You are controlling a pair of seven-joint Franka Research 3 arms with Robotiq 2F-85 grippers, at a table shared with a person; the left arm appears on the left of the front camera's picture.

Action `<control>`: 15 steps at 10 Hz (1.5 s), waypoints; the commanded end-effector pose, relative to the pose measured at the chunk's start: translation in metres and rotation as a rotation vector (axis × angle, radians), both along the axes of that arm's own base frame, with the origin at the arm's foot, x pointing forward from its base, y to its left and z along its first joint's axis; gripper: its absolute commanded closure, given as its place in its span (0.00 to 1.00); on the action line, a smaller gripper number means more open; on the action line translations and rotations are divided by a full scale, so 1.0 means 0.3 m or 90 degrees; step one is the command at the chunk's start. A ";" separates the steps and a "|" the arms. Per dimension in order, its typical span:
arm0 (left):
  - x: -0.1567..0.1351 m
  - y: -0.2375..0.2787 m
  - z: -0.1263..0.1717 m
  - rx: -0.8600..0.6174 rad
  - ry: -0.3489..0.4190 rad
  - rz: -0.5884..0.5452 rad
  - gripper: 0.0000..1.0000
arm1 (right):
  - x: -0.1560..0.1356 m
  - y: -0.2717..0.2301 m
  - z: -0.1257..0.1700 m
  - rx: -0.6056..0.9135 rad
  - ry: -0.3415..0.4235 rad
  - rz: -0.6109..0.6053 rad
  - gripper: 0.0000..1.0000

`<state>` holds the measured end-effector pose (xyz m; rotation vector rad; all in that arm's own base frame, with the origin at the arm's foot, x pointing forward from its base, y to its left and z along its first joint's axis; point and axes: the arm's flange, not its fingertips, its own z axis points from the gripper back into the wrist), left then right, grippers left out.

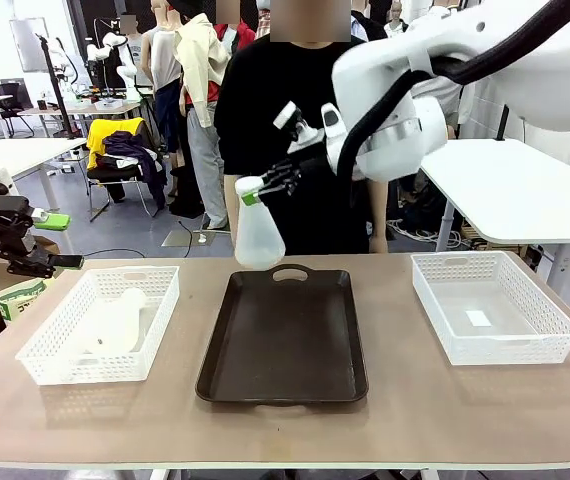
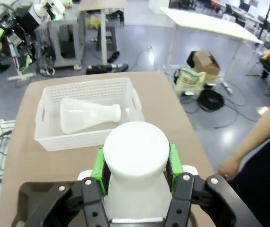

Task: Prepare the laboratory tools.
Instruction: Place the picked Big flask upright in the Handle tray as instructed by the person.

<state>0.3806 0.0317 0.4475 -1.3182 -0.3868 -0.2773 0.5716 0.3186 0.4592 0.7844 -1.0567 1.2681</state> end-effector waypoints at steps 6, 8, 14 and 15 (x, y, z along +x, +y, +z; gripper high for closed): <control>-0.003 0.003 0.006 -0.006 -0.001 -0.002 0.00 | -0.021 -0.061 -0.274 0.034 0.063 0.042 1.00; -0.003 0.003 0.006 -0.006 -0.001 -0.002 0.00 | -0.008 -0.072 -0.320 0.030 0.086 0.034 1.00; -0.003 0.003 0.006 -0.006 -0.001 -0.002 0.00 | 0.008 -0.096 -0.381 0.033 0.105 0.019 0.43; -0.003 0.003 0.006 -0.006 -0.001 -0.002 0.00 | 0.006 -0.102 -0.383 0.033 0.106 0.015 0.24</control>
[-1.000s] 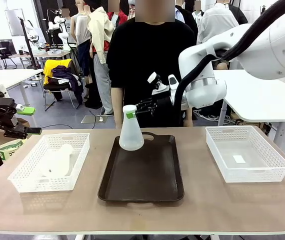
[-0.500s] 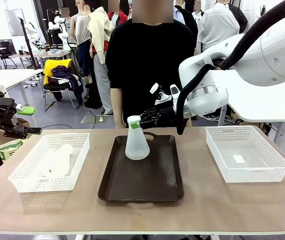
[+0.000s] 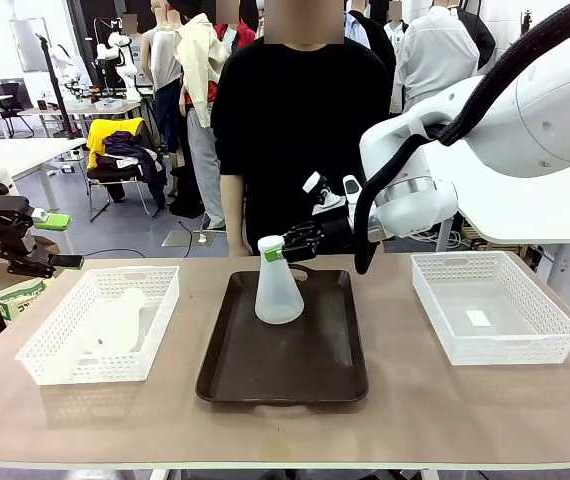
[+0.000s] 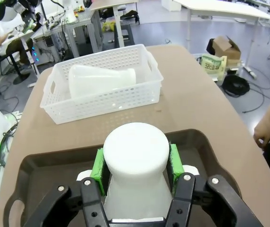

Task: Prepare the laboratory tools.
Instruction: Place the picked Big flask upright in the Handle tray as instructed by the person.

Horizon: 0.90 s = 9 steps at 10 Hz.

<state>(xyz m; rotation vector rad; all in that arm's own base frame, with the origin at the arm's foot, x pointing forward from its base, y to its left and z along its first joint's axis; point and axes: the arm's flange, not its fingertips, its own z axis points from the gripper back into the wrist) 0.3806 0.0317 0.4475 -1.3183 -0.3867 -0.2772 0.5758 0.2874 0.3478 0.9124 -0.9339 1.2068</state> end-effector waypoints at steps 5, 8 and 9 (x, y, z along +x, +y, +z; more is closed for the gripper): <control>-0.003 0.003 0.006 -0.006 -0.001 -0.002 0.00 | -0.024 -0.019 0.000 -0.018 0.003 -0.016 0.00; -0.003 0.003 0.006 -0.006 -0.001 -0.002 0.00 | -0.033 -0.044 -0.006 -0.021 0.008 -0.017 0.00; -0.003 0.003 0.006 -0.006 -0.001 -0.002 0.00 | -0.037 -0.050 -0.005 -0.027 0.013 -0.016 0.00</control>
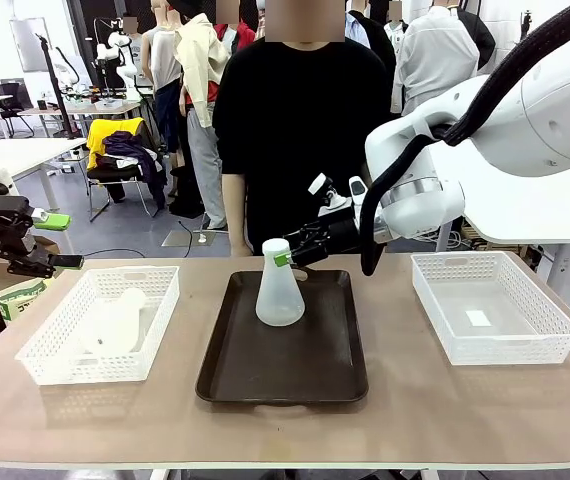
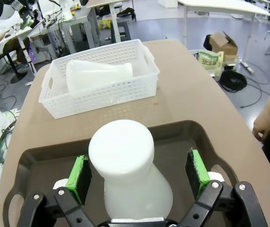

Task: Prepare the laboratory tools.
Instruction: Place the picked Big flask upright in the Handle tray as instructed by the person, then pick up the Big flask that the person points to.

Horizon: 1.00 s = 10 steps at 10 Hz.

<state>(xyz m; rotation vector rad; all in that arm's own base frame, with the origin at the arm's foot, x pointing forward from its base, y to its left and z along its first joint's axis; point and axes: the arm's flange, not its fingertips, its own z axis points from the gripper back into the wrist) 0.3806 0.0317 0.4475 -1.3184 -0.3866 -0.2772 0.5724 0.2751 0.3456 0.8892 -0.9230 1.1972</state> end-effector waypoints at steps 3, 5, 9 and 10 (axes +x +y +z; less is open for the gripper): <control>-0.003 0.003 0.006 -0.006 -0.001 -0.002 0.00 | 0.000 0.000 0.000 0.000 0.000 0.000 0.00; -0.003 0.003 0.006 -0.006 -0.001 -0.002 0.00 | 0.000 0.000 0.000 0.000 0.000 0.000 0.00; -0.003 0.003 0.006 -0.006 -0.001 -0.002 0.00 | 0.000 0.000 0.000 0.000 0.000 0.000 0.00; -0.003 0.003 0.006 -0.006 -0.001 -0.002 0.00 | 0.000 0.000 0.000 0.000 0.000 0.000 0.00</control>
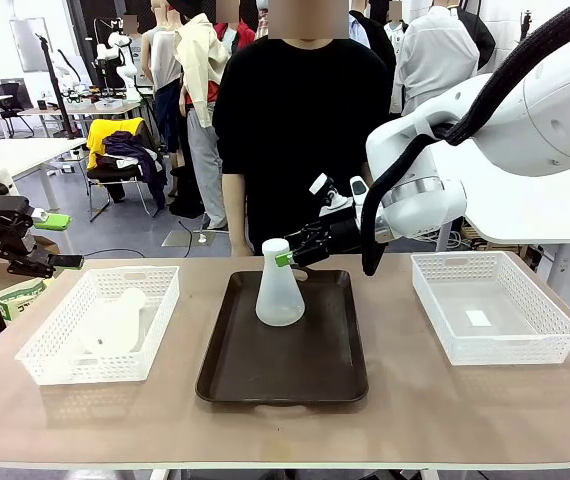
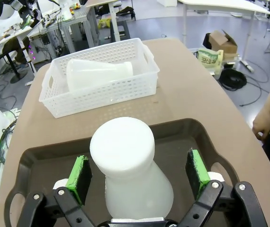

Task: Prepare the laboratory tools.
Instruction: Pick up the Big flask that the person points to.

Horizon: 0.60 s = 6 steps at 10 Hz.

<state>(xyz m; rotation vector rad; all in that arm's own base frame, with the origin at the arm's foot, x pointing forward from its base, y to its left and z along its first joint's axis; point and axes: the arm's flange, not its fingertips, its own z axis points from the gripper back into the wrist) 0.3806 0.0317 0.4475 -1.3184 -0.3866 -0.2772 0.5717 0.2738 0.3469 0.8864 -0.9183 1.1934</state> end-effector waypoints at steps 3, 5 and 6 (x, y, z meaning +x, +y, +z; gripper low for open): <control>-0.003 0.003 0.006 -0.006 -0.001 -0.002 0.00 | -0.015 -0.068 0.026 -0.009 0.028 0.002 0.00; -0.003 0.003 0.006 -0.006 -0.001 -0.002 0.00 | -0.037 -0.223 0.070 0.006 0.067 0.024 0.00; -0.003 0.003 0.006 -0.006 -0.001 -0.002 0.00 | -0.059 -0.285 0.091 -0.006 0.059 0.009 0.00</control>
